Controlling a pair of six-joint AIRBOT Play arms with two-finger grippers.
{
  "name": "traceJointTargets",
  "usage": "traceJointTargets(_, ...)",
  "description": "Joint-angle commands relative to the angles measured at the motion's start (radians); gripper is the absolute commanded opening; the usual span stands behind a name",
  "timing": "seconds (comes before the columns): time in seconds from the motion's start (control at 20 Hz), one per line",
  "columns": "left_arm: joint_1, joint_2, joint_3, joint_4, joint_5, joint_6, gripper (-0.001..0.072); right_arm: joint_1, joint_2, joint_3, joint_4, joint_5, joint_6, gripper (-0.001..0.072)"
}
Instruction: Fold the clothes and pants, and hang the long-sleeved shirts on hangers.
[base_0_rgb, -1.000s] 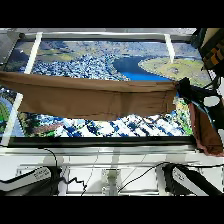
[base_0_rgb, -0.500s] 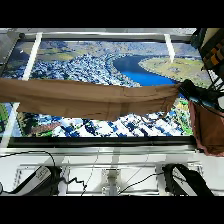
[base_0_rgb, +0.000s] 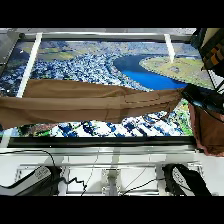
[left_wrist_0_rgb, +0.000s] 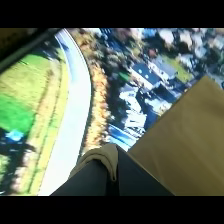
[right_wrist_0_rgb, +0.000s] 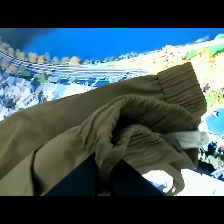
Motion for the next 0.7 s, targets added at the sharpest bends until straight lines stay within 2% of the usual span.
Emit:
traceJointTargets(0.0, -0.104, -0.141, 0.001, 0.026, 0.142, -0.014, 0.0014, 0.001, -0.153, -0.002, 0.064, -0.158, 0.026, 0.0028)
traceJointTargets(0.25, -0.269, -0.277, 0.001, 0.026, 0.461, -0.015, 0.0015, 0.001, -0.405, 0.000, 0.270, -0.398, 0.026, 0.0029)
traceJointTargets(0.45, -0.333, -0.308, 0.001, 0.026, 0.754, -0.141, 0.0015, 0.003, -0.443, 0.011, 0.303, -0.527, 0.025, 0.0029)
traceJointTargets(0.65, -0.352, -0.355, 0.001, 0.022, 0.793, -0.217, 0.0015, 0.067, -0.443, 0.011, 0.316, -0.731, 0.026, 0.0028)
